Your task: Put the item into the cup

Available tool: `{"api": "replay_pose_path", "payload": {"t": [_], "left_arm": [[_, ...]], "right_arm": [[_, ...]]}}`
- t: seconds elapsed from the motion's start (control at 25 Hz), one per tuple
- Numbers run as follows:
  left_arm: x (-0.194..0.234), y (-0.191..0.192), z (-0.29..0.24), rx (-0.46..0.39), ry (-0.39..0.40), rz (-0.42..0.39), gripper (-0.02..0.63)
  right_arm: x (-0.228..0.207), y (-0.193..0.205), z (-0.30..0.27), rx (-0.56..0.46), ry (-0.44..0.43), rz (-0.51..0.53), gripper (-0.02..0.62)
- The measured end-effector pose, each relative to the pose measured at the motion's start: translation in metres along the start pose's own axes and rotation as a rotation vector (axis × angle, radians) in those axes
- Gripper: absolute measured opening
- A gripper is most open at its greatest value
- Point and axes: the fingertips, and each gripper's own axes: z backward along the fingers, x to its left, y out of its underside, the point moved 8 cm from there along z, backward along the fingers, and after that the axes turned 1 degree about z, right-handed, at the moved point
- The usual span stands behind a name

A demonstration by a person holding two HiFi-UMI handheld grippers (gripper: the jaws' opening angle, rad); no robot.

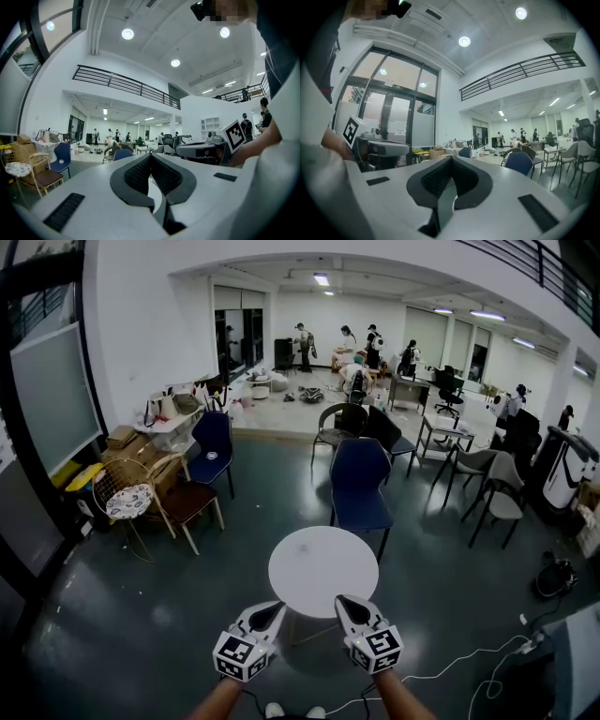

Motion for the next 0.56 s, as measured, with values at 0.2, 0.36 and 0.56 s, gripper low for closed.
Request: {"api": "replay_pose_path", "payload": {"t": [0.2, 0.36, 0.56], "left_arm": [[0.006, 0.000, 0.010, -0.007, -0.003, -0.014, 0.016], [0.011, -0.004, 0.012, -0.022, -0.001, -0.003, 0.016], [0.017, -0.009, 0.017, -0.023, 0.008, 0.001, 0.017]], "right_arm": [[0.009, 0.000, -0.002, 0.001, 0.006, 0.002, 0.015], [0.014, 0.001, -0.005, 0.009, 0.009, 0.000, 0.014], [0.024, 0.000, -0.012, 0.022, 0.013, -0.004, 0.015]]}}
